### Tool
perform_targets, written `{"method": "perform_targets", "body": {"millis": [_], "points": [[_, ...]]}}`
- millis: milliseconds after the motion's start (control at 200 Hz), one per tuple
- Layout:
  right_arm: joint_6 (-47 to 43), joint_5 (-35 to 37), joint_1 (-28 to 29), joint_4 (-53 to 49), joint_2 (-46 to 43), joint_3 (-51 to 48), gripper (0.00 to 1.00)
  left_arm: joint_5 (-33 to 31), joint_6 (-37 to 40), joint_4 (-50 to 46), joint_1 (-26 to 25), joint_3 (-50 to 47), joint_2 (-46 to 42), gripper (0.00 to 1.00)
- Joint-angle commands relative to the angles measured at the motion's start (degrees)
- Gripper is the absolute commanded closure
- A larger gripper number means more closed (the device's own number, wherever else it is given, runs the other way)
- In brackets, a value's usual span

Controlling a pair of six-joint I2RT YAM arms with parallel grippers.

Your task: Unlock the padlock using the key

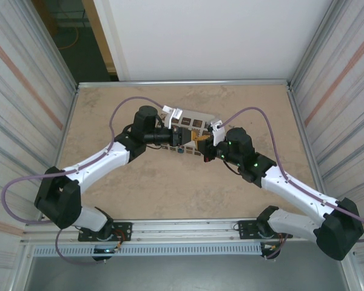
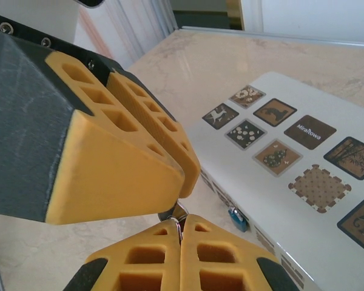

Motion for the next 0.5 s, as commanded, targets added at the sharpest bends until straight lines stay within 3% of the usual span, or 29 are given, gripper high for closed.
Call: {"method": "perform_targets", "body": {"millis": [0,225,496], "points": [[-1.1,-1.2,0.4,0.7,0.7,2.2,1.0,1.3,1.0,0.2,-0.6,1.9,0.5,0.82],[2.1,-4.3,-2.1,0.8,1.1,2.0,1.0,-0.4,1.5,0.5,-0.5,1.2,-1.1,0.98],[13.1,-21.0,-12.3,12.1,-1.6,-3.0,0.81,-2.6,1.9,3.2,0.2,-0.9,-5.0,1.0]]}}
